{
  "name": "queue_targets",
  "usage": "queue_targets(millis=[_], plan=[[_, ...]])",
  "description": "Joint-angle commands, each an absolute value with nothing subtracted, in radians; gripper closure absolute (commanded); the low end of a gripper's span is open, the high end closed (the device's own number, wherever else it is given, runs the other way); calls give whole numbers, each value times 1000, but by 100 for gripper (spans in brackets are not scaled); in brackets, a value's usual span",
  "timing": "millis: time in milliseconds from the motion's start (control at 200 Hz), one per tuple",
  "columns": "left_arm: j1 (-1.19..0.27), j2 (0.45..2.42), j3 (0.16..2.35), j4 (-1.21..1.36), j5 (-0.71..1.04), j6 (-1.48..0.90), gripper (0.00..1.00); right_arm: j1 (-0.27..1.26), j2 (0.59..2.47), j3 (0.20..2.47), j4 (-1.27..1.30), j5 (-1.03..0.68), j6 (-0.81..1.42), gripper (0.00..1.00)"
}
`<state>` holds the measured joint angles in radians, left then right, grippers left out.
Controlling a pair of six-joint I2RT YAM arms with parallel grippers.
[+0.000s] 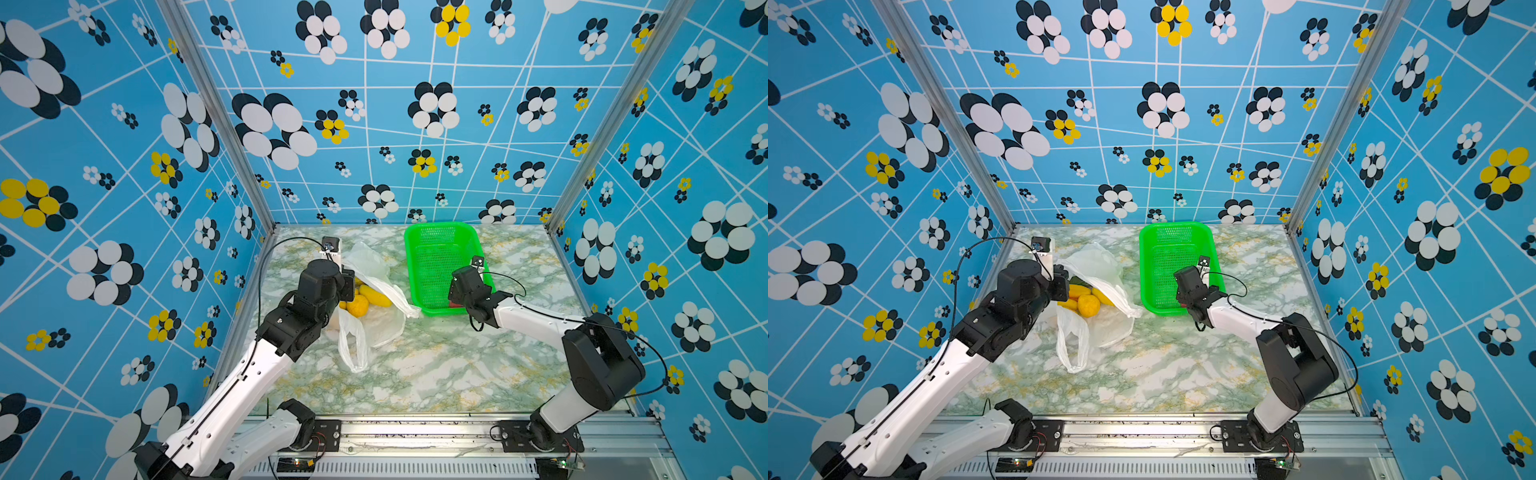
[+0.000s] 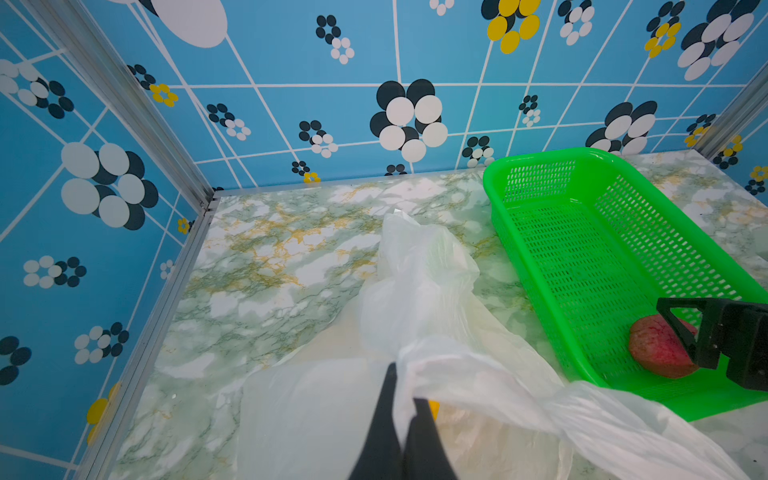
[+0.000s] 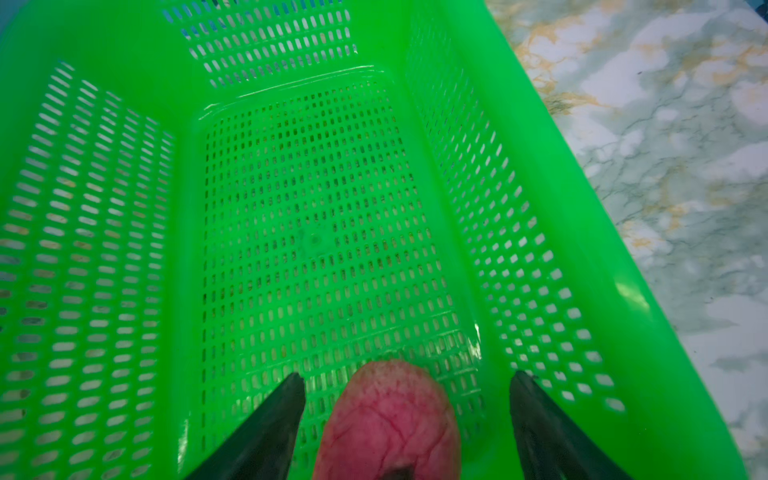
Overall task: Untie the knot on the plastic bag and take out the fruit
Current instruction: 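Open the right gripper to drop the pomegranate into the basket, then move the right gripper back over the bag held by the left gripper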
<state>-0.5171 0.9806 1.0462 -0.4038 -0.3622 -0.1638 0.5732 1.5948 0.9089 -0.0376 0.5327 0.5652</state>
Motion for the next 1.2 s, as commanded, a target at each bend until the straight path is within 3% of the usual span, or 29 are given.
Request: queue_targets(millis=[0, 270, 465, 635, 795, 925, 1194], plan=[[-506, 974, 1053, -410, -352, -170, 100, 621, 1513, 872, 49, 614, 552, 21], [-505, 980, 1057, -415, -350, -172, 100, 763, 1241, 719, 250, 577, 326, 46], [-502, 983, 1058, -418, -347, -174, 100, 913, 1052, 602, 420, 393, 103, 51], [-500, 979, 1056, -419, -346, -176, 100, 1025, 1014, 597, 443, 207, -12, 59], [-500, 979, 1057, -419, -339, -176, 100, 1161, 1111, 654, 443, 176, -126, 59], [-499, 980, 1058, -420, -335, -176, 100, 1175, 1267, 739, 448, 156, -119, 61], [-495, 979, 1058, -420, -323, -179, 100, 1170, 1658, 964, 444, 343, -107, 79]])
